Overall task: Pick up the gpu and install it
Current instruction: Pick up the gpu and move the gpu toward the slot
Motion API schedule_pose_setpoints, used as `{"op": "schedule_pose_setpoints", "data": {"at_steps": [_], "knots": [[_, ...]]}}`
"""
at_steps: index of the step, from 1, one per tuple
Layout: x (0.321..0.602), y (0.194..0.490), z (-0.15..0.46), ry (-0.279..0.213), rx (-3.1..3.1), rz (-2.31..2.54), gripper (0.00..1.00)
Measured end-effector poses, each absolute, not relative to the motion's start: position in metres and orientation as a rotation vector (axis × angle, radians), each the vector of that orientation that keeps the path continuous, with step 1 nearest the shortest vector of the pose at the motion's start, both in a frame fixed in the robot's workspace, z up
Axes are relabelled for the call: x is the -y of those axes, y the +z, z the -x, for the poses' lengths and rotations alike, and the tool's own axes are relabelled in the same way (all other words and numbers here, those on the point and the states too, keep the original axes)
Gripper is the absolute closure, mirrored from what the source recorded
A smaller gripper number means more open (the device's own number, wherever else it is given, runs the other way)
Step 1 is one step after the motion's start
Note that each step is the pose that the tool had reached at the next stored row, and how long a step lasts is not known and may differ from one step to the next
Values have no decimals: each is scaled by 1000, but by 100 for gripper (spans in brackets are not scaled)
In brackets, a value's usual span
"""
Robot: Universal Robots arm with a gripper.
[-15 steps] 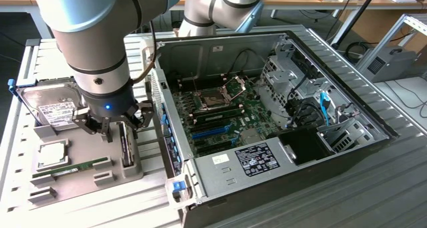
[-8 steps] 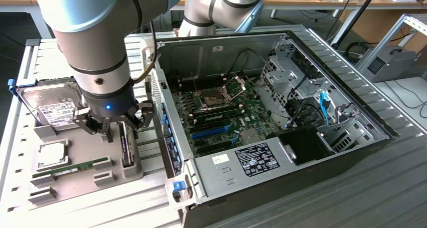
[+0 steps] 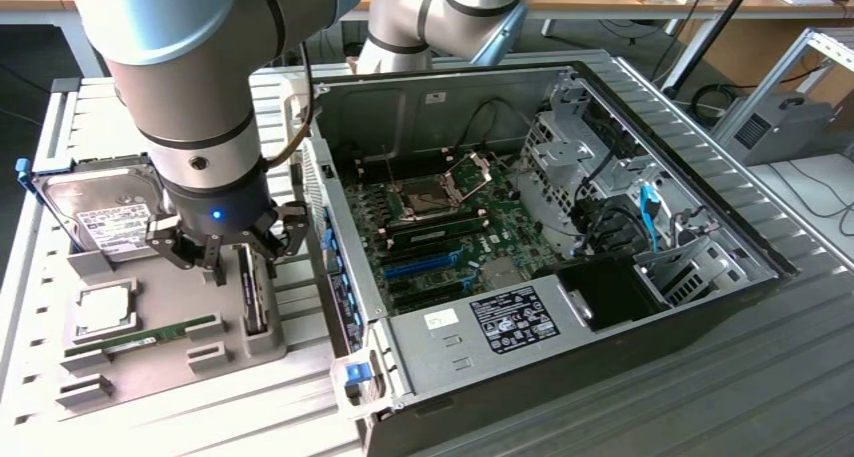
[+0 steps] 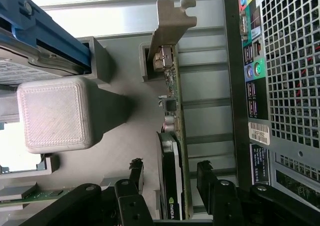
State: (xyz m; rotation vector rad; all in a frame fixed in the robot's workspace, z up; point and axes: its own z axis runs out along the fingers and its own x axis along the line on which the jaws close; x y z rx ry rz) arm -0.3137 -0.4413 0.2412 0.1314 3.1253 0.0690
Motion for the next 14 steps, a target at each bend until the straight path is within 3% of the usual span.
{"op": "schedule_pose_setpoints", "data": {"at_steps": [2, 3, 10, 11, 14], "knots": [[441, 241, 314, 69, -3125, -131, 45], [441, 241, 314, 69, -3125, -131, 53], [441, 241, 314, 69, -3125, -131, 55], [441, 241, 314, 69, -3125, -131, 62], [441, 241, 313, 69, -3125, -131, 62]]}}
